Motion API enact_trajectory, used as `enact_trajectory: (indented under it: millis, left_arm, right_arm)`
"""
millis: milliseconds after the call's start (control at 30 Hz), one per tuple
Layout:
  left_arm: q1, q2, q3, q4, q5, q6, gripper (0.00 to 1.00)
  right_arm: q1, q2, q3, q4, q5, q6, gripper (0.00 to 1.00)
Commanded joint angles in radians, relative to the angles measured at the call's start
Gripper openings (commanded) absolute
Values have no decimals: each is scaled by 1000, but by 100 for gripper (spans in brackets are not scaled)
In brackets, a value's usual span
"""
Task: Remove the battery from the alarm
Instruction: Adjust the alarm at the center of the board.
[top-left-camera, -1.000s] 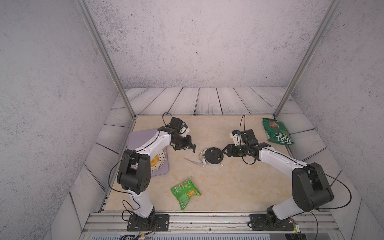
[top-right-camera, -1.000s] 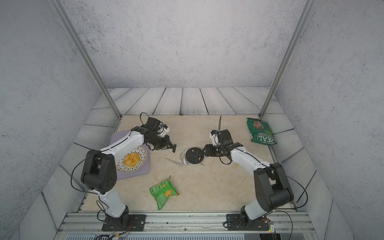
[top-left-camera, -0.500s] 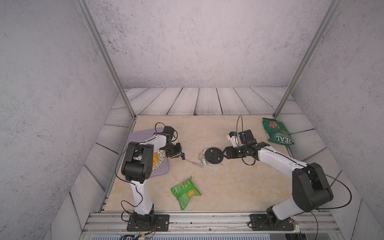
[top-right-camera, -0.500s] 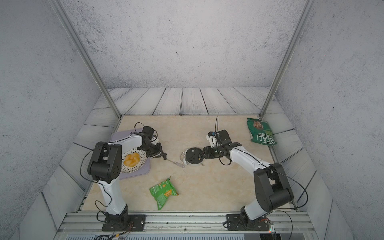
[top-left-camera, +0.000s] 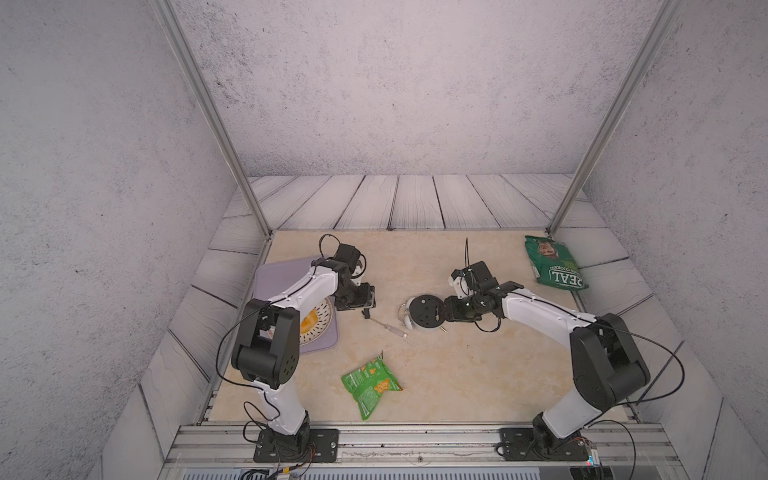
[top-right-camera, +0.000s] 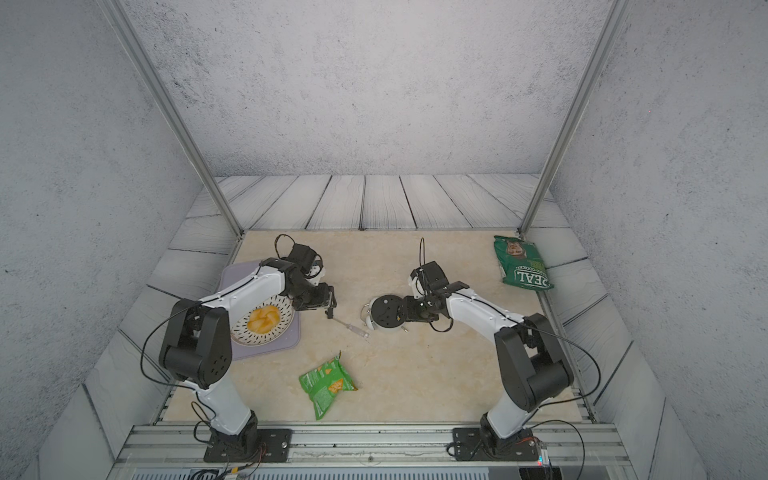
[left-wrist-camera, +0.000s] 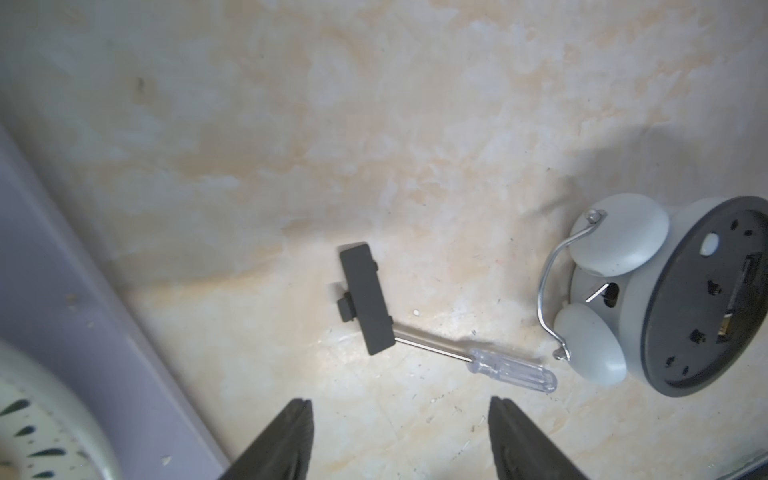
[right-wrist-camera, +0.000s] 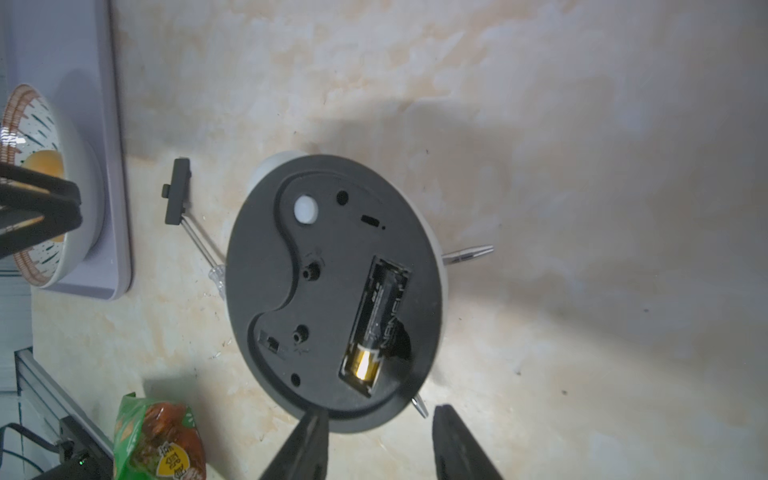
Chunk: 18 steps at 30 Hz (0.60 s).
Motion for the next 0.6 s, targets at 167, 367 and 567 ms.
enact_trajectory:
  millis: [167,367,567]
  left_arm:
    - [-48,61,40,5,38,18,77]
    - [-50,115,57,10,34,0,77]
    - [-37,120,62,6,38,-2,76]
  right_arm:
    - [-12,124,64,2,120,125,36]
    - [-55,206,140,-79,124,-69,27]
    - [-60,321,323,-180,32,-413,19]
